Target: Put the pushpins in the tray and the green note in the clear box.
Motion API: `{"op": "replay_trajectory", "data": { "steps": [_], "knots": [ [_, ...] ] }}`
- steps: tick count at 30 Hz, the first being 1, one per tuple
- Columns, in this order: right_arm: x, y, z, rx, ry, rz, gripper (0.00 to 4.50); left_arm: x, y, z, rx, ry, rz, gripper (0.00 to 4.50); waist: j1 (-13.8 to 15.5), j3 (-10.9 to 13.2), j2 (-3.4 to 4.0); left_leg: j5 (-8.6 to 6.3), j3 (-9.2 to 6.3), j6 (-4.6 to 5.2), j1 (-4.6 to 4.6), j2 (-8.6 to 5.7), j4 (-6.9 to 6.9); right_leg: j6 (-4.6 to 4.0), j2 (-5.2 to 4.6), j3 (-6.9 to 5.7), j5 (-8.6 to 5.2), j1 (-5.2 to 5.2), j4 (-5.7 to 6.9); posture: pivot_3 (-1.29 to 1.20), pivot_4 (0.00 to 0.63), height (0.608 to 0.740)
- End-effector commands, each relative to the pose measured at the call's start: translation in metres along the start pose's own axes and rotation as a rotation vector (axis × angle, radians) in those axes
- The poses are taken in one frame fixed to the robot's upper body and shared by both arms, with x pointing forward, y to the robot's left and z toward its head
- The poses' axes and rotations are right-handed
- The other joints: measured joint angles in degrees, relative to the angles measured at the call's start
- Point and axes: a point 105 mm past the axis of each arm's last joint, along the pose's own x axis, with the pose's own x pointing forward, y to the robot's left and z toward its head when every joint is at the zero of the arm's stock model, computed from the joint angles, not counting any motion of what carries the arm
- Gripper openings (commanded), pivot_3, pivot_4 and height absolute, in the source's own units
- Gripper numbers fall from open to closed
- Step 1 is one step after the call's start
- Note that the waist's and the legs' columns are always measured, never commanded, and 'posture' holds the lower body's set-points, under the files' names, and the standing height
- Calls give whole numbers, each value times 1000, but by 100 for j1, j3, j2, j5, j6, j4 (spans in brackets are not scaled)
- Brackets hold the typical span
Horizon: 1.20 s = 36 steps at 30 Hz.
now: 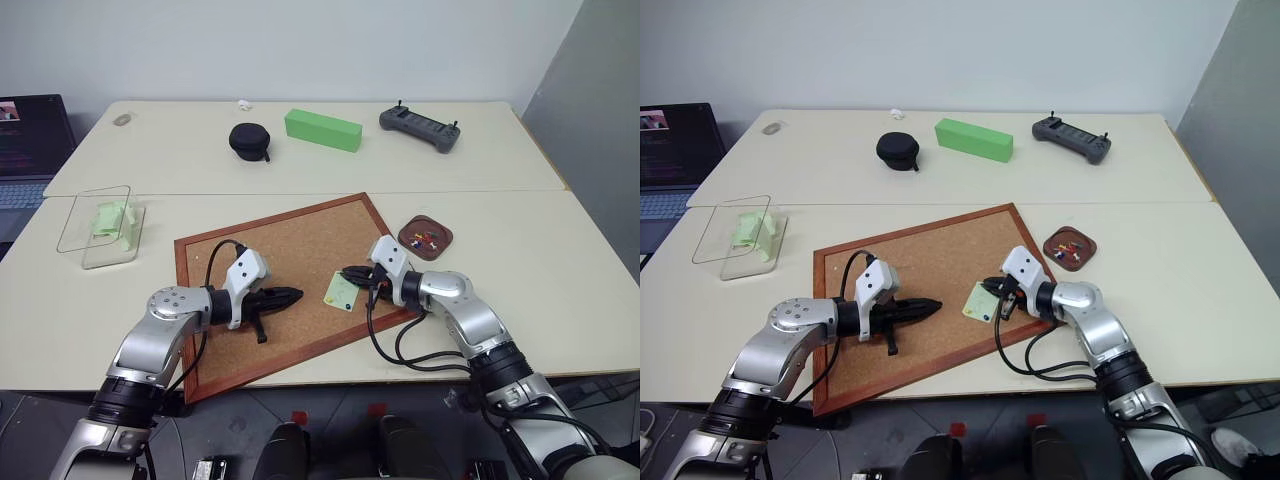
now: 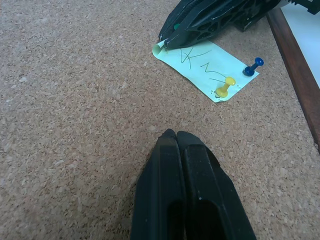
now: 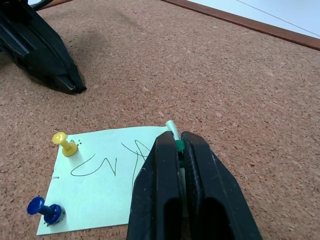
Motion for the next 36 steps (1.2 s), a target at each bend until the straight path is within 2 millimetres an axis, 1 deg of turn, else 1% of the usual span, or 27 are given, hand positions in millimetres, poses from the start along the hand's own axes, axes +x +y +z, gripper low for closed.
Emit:
{"op": "replay_trajectory", "data": {
  "steps": [1, 5, 11, 23, 28, 31, 33, 36],
  "knots": [
    [-3, 5, 23, -41, -105, 40, 8, 1, -2, -2, 4, 24, -8, 0, 0, 0, 0, 0, 0, 0, 0, 0, 0, 0, 0, 0, 0, 0, 0, 0, 150, 740],
    [-5, 8, 22, -102, -95, 62, 8, 2, 0, -2, 1, 22, -2, 0, 0, 0, 0, 0, 1, 0, 0, -1, 0, 0, 0, 1, 0, 0, -1, 0, 150, 740],
    [-6, 9, 22, -139, -100, 69, 8, 3, 4, -1, 1, 22, 14, 0, 3, 0, 0, 0, 0, 0, 0, -1, 3, 0, 0, 0, 0, 1, 0, 0, 150, 740],
    [-7, 7, 14, -196, -61, 45, 8, 4, 5, 0, 11, 31, 15, 0, 3, 0, 0, 0, 1, 0, 1, -2, 3, 1, 0, 1, 0, 1, 2, 0, 150, 740],
    [-5, -5, 16, -136, -76, -23, 8, 3, 6, 1, 12, 31, 16, 0, 2, 0, 0, 0, 0, 0, 1, -1, 3, 1, 0, 0, 0, 1, 2, 0, 150, 740],
    [-6, -9, 20, -54, -98, -38, 8, 3, 6, 1, 12, 31, 19, 0, 2, 0, 0, 0, 0, 0, 1, -1, 3, 0, 0, 1, 0, 1, 2, 0, 150, 740],
    [-7, -8, 21, 0, -109, -22, 8, 2, 6, 1, 12, 30, 21, 0, 2, 0, 0, 0, 0, 0, 1, 0, 3, 0, 0, 1, 0, 1, 3, 0, 150, 740],
    [-10, -5, 22, 36, -113, 13, 8, 3, 5, 1, 12, 30, 21, 0, 2, 0, 0, 0, -1, 0, 1, 0, 3, 0, 0, 0, 1, 1, 3, 0, 150, 740]
  ]
}}
